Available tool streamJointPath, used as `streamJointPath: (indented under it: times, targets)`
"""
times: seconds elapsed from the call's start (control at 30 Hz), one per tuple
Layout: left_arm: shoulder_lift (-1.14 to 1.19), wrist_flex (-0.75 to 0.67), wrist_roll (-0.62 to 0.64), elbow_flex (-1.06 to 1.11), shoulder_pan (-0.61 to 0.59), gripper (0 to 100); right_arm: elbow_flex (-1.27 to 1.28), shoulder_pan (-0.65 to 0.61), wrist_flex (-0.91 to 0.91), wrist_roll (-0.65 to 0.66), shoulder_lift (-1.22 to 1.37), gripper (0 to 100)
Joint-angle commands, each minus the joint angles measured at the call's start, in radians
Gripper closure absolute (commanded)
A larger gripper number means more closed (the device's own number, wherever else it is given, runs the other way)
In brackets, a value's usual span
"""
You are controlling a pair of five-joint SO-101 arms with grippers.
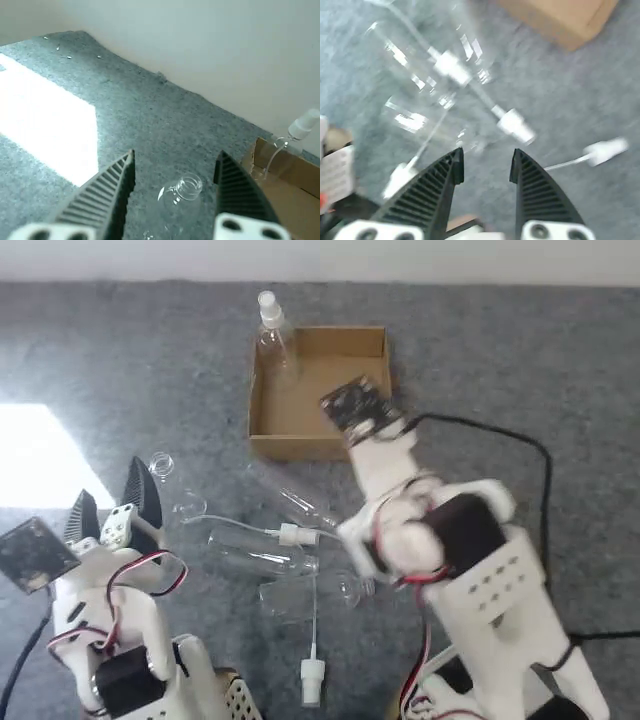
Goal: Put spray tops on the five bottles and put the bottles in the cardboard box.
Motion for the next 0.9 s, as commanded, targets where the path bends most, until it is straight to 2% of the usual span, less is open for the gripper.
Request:
streamJointPath:
  times: [0.0, 0.1, 0.2, 0.27, 0.47, 0.53, 0.7, 0.87]
  targets:
    - [-0.003, -0.035, 0.011, 0.012, -0.015, 76, 0.077, -0.142, 0.001, -0.29, -0.024, 85.3]
    - [-0.003, -0.034, 0.009, 0.015, -0.015, 76, 0.15, -0.222, -0.059, -0.491, 0.013, 85.3]
    - [-0.003, -0.032, 0.009, 0.015, -0.015, 76, 0.192, -0.291, -0.128, -0.582, 0.065, 85.0]
    - [-0.003, -0.031, 0.008, 0.015, -0.015, 76, 0.193, -0.318, -0.143, -0.617, 0.101, 81.3]
    - [-0.003, -0.037, 0.008, 0.03, -0.015, 76, 0.192, -0.401, -0.154, -0.715, 0.199, 57.8]
    - [-0.003, -0.037, 0.006, 0.03, -0.015, 76, 0.19, -0.42, -0.157, -0.753, 0.243, 53.4]
    - [-0.003, -0.037, 0.006, 0.03, -0.015, 76, 0.19, -0.42, -0.251, -0.812, 0.381, 53.0]
    - [-0.003, -0.037, 0.006, 0.03, -0.055, 76, 0.173, -0.403, -0.338, -0.813, 0.437, 53.0]
